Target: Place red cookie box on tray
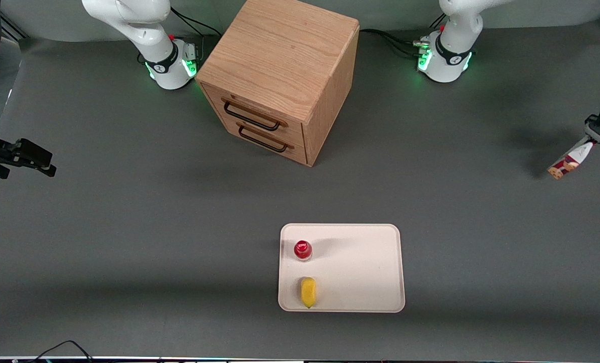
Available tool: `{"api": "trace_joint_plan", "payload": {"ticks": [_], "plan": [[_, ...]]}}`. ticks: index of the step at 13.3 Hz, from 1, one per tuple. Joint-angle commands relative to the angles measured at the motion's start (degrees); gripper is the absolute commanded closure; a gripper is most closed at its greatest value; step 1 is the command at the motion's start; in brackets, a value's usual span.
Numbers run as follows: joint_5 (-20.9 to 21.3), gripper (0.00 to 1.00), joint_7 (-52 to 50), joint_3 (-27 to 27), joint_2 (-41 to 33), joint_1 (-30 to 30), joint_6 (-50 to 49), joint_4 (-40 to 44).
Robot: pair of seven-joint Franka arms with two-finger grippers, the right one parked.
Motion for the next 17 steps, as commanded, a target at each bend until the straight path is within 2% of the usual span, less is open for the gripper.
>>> {"api": "trace_joint_plan", "payload": {"ticks": [1,4,8,10,14,17], "plan": [[0.0,1.00,-18.0,-3.5,1.2,-5.3,-12.0,9.4],[-0.5,1.00,-36.3,-12.8,6.2,-5.4,-22.7,20.3],[-2.1,1.00,-60.5,-22.3,11.6,-5.7,-26.5,29.5],[-5.0,1.00,-70.9,-24.0,14.3,-7.9,-27.5,33.6],[-5.5,1.00,-90.4,-24.2,22.0,-17.1,-31.2,45.1],[-8.0,1.00,-102.1,-27.6,27.4,-20.4,-31.1,51.1]]}}
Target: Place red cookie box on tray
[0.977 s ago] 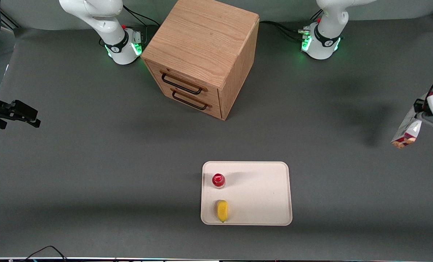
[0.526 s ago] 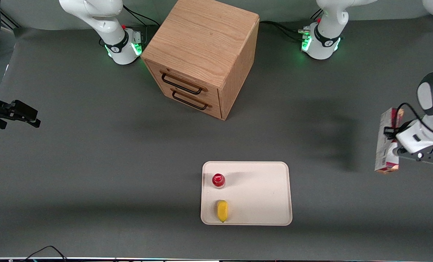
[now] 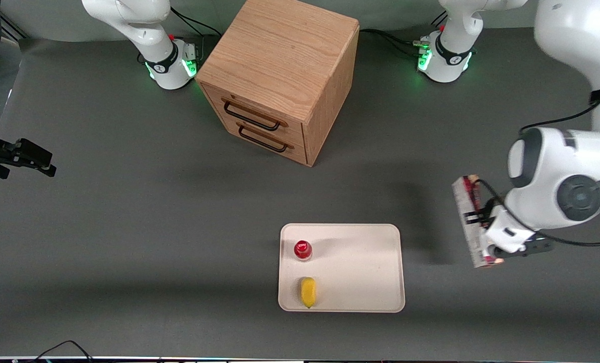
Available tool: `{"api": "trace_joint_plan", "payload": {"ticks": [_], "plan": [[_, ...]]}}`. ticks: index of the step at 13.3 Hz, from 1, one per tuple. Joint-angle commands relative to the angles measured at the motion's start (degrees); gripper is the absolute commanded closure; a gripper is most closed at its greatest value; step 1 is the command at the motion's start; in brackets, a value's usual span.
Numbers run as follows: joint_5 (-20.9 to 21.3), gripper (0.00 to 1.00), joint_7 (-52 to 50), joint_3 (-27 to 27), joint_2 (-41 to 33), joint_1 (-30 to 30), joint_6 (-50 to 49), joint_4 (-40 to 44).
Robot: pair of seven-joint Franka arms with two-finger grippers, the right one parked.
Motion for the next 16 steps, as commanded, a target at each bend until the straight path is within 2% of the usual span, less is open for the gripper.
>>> {"api": "trace_joint_plan", "payload": {"ticks": [1,4,6,8,12,16], "plan": [[-1.1,1.00,-10.3,-2.2,6.7,-3.0,-2.6,9.2],[-1.0,1.00,-16.5,-3.4,10.8,-6.3,-1.9,13.8],[-0.5,1.00,-16.2,-3.4,13.3,-9.5,-1.5,16.1],[0.5,1.00,-11.7,-3.4,17.2,-12.4,-1.3,20.6],[0.6,1.00,-4.0,-3.0,26.2,-13.0,-0.5,32.6],[0.7,1.00,0.2,-0.8,29.7,-12.8,3.1,36.1]]}}
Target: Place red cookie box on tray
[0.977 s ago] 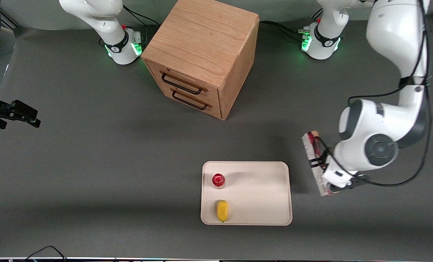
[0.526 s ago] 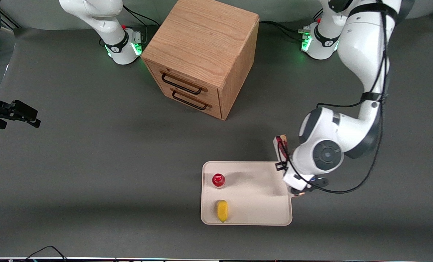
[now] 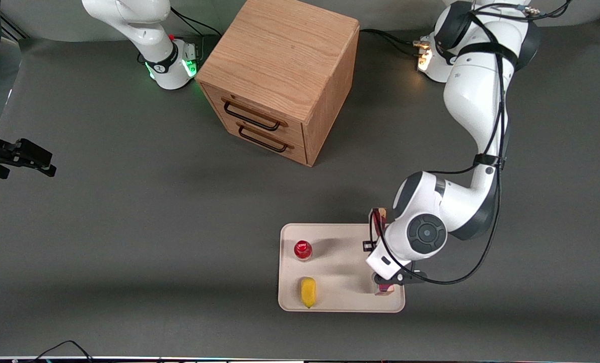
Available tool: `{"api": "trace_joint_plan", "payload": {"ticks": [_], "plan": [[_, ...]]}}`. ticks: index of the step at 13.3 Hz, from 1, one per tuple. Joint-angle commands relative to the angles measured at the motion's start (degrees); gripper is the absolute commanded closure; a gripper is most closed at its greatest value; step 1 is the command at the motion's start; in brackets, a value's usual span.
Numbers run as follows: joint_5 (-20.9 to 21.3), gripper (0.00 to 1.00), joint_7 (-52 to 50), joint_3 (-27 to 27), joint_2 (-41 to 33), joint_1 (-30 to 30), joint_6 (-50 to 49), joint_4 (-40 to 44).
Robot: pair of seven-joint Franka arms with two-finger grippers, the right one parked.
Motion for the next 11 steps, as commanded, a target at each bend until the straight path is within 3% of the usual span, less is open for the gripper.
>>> {"api": "trace_joint_plan", "payload": {"ticks": [1,6,7,8,9,10,11], "plan": [[0.6,1.00,2.8,2.0,3.3,-0.4,2.0,4.8],[1.3,1.00,3.5,2.9,4.5,-0.5,2.9,4.4],[1.7,0.89,3.3,2.9,4.6,-0.6,2.9,4.1],[1.7,0.41,3.1,2.9,4.7,-0.7,3.0,4.0],[1.7,0.10,3.1,2.9,4.8,-0.7,3.0,4.0],[1.8,0.00,3.0,2.9,4.7,-0.7,2.9,4.0],[1.7,0.00,3.0,2.9,4.5,-0.6,2.2,4.0]]}}
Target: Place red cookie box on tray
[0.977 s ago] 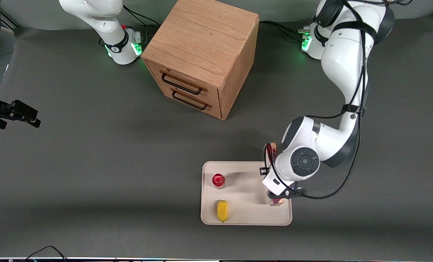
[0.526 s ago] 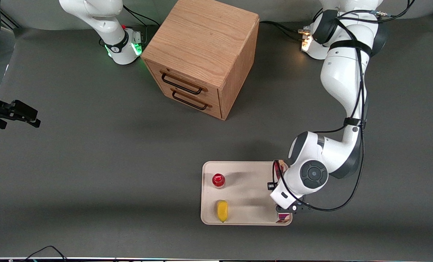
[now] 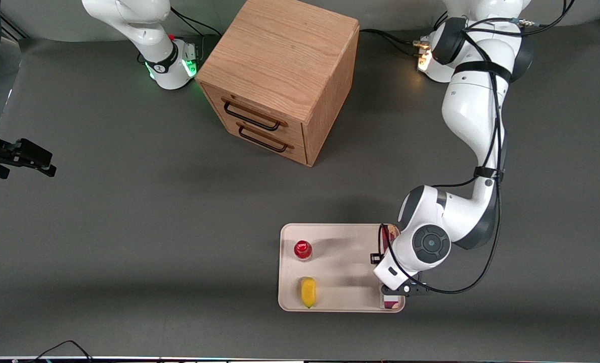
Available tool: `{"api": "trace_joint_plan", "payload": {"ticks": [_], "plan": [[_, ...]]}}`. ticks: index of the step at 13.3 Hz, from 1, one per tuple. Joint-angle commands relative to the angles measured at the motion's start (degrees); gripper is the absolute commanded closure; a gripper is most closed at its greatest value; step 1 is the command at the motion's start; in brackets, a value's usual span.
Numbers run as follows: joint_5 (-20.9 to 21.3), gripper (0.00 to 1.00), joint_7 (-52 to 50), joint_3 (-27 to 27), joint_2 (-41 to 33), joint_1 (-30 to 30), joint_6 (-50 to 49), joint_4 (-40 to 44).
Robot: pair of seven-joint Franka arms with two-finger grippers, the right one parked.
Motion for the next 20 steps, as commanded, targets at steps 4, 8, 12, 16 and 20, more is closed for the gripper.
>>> {"api": "trace_joint_plan", "payload": {"ticks": [4,8,12,16,20], "plan": [[0.7,0.00,0.2,0.8,-3.4,0.2,-9.7,2.2],[0.7,0.00,0.9,2.3,-9.5,3.7,-15.4,1.9],[0.9,0.00,10.5,2.3,-18.9,10.0,-24.1,-1.3],[0.7,0.00,15.6,2.7,-36.3,14.3,-18.4,-23.6],[0.0,0.00,16.1,4.5,-45.9,15.0,-16.2,-33.2]]}}
